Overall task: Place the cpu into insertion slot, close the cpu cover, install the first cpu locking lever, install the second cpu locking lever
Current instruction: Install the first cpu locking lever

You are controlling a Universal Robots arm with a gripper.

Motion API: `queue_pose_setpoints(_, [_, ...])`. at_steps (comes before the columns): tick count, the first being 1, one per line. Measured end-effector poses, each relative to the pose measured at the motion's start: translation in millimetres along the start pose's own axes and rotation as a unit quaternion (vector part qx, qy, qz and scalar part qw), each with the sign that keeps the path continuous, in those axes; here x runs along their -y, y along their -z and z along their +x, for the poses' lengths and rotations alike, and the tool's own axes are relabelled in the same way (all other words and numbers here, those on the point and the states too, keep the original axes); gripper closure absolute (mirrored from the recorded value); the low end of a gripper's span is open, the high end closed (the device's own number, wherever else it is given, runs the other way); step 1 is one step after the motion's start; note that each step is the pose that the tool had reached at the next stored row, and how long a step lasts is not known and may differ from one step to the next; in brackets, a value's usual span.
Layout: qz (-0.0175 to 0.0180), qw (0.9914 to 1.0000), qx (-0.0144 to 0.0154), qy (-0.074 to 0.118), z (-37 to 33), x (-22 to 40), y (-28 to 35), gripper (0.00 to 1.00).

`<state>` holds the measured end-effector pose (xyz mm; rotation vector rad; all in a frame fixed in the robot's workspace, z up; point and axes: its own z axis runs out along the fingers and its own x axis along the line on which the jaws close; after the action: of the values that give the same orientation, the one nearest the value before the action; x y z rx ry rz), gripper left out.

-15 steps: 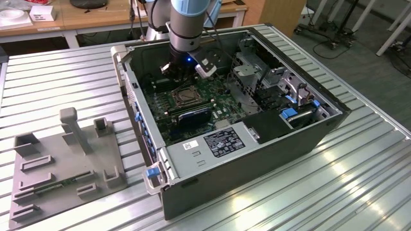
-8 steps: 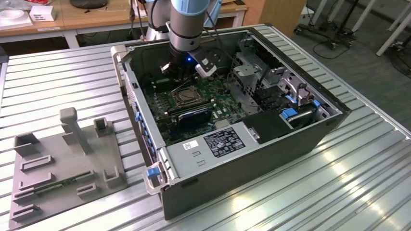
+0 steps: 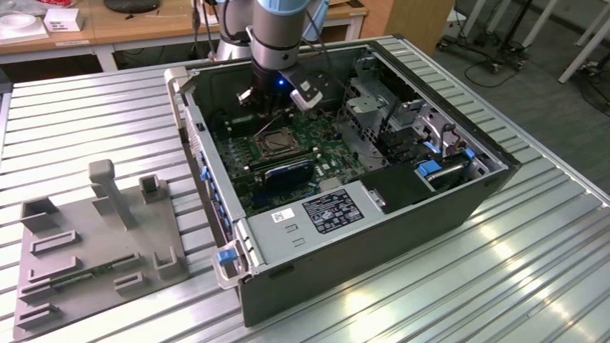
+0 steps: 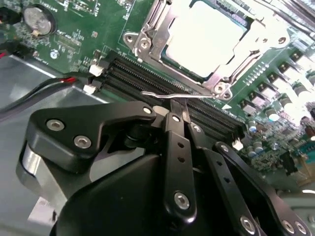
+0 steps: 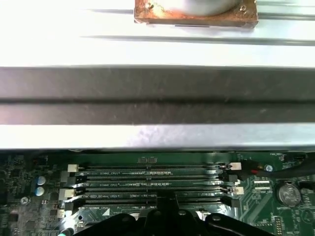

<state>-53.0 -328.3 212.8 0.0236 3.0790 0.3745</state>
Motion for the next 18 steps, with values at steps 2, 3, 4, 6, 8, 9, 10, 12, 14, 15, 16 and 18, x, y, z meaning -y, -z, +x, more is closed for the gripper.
queue_pose_setpoints(2, [0.0, 1.0, 0.0, 0.0, -0.2, -0.9, 3.7, 0.89])
queue_pose_setpoints(3, [0.0001, 1.0, 0.0, 0.0, -0.2, -1.2, 5.1, 0.89])
queue_pose_setpoints(4, [0.0001, 1.0, 0.0, 0.0, -0.2, -1.4, 5.6, 0.89])
queue_pose_setpoints(6, [0.0, 1.0, 0.0, 0.0, -0.2, -1.4, 5.5, 0.89])
queue_pose_setpoints(8, [0.0, 1.0, 0.0, 0.0, -0.2, -1.4, 5.5, 0.89])
queue_pose_setpoints(9, [0.0, 1.0, 0.0, 0.0, -0.2, -1.4, 5.5, 0.89])
queue_pose_setpoints(10, [0.0, 1.0, 0.0, 0.0, -0.2, -1.4, 5.6, 0.89])
queue_pose_setpoints(12, [0.0001, 1.0, -0.0025, -0.001, -0.3, -1.4, 5.6, 0.89])
queue_pose_setpoints(14, [0.0011, 0.99992, -0.0123, -0.003, -0.4, -1.3, 5.5, 0.89])
queue_pose_setpoints(15, [0.0022, 0.99981, -0.0187, -0.005, -0.5, -1.3, 5.3, 0.89])
queue_pose_setpoints(16, [0.0034, 0.99967, -0.0248, -0.006, -0.6, -1.2, 5.3, 0.89])
queue_pose_setpoints(18, [0.0034, 0.99965, -0.0256, -0.006, -0.5, -1.2, 5.3, 0.89])
